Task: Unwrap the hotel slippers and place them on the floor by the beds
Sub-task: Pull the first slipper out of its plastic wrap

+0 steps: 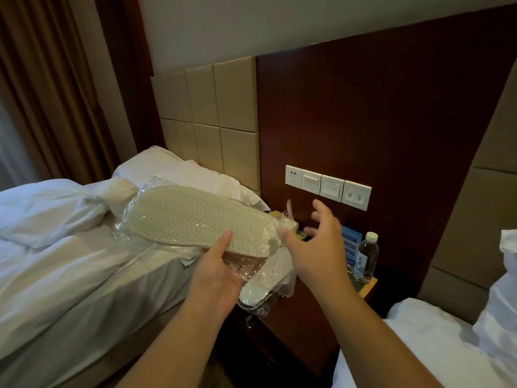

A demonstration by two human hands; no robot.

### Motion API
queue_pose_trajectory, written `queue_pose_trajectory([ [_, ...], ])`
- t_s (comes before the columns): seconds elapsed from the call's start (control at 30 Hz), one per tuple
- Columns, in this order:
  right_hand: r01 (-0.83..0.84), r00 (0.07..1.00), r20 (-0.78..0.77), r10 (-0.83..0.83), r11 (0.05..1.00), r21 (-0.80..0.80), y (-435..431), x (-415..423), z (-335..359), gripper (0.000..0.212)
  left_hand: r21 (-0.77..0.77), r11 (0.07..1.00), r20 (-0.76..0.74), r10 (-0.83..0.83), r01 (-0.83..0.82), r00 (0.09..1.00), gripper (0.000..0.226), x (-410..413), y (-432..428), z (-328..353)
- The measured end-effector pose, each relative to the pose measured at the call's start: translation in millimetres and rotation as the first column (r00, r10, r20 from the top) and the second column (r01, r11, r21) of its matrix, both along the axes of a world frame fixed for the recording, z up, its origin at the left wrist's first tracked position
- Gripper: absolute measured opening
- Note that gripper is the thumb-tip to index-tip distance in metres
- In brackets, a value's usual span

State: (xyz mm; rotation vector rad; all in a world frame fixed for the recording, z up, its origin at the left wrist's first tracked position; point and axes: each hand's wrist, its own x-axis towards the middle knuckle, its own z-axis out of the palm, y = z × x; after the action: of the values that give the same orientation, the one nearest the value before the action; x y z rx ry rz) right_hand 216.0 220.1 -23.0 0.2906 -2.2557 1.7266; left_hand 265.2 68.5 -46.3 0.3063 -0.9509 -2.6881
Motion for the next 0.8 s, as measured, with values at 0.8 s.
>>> queue_pose_trajectory([
  [0.8, -0.530, 0.644, 0.454, 0.616, 0.787, -0.316, 19.6, -10.0, 15.3, 0.069, 0.074, 0.990, -0.013, 0.119, -0.118, 0.993, 0.031, 11.8, -20.0, 6.0],
])
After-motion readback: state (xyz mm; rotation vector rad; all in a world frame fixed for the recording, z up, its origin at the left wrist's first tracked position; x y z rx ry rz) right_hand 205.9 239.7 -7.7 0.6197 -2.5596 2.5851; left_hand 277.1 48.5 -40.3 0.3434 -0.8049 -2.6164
